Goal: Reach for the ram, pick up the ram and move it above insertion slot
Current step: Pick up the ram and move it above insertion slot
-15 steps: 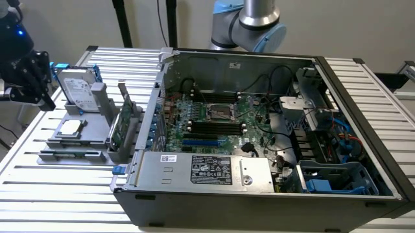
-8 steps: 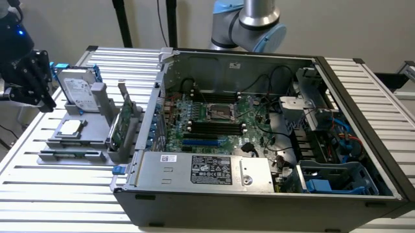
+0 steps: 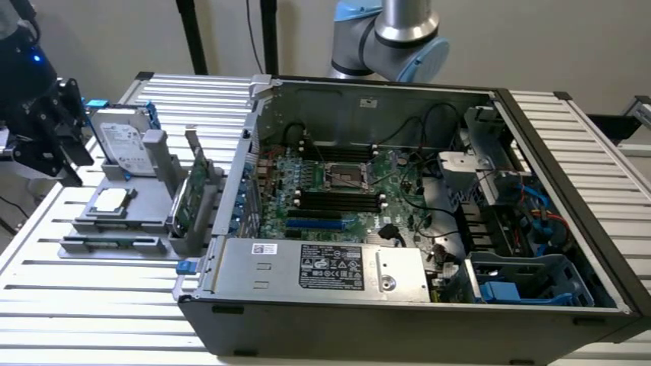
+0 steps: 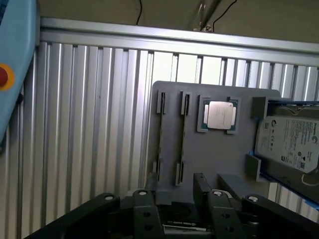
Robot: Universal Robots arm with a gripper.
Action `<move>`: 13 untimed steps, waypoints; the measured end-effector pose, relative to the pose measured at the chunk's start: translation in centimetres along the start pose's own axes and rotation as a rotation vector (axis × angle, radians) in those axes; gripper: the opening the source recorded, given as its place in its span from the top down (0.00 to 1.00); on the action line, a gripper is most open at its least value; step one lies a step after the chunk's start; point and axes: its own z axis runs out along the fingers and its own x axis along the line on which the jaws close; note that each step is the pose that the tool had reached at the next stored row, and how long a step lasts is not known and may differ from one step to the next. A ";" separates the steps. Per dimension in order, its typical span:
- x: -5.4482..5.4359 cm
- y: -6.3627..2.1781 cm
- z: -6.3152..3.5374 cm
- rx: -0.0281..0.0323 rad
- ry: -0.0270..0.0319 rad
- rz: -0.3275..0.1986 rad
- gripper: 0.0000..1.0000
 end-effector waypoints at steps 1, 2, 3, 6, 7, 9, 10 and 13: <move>0.0 0.00 0.18 0.0001 0.0000 0.003 0.58; 0.0 0.00 0.36 0.0002 0.0000 0.006 0.58; 0.0 0.00 0.54 0.0004 0.0000 0.010 0.58; 0.0 0.00 1.09 0.0006 0.0001 0.021 0.58; 0.0 0.01 1.28 0.0008 0.0000 0.024 0.58; 0.0 0.01 1.63 0.0010 0.0000 0.032 0.58; 0.1 0.01 1.81 0.0011 0.0000 0.036 0.58; 0.1 0.05 2.35 0.0014 0.0001 0.046 0.58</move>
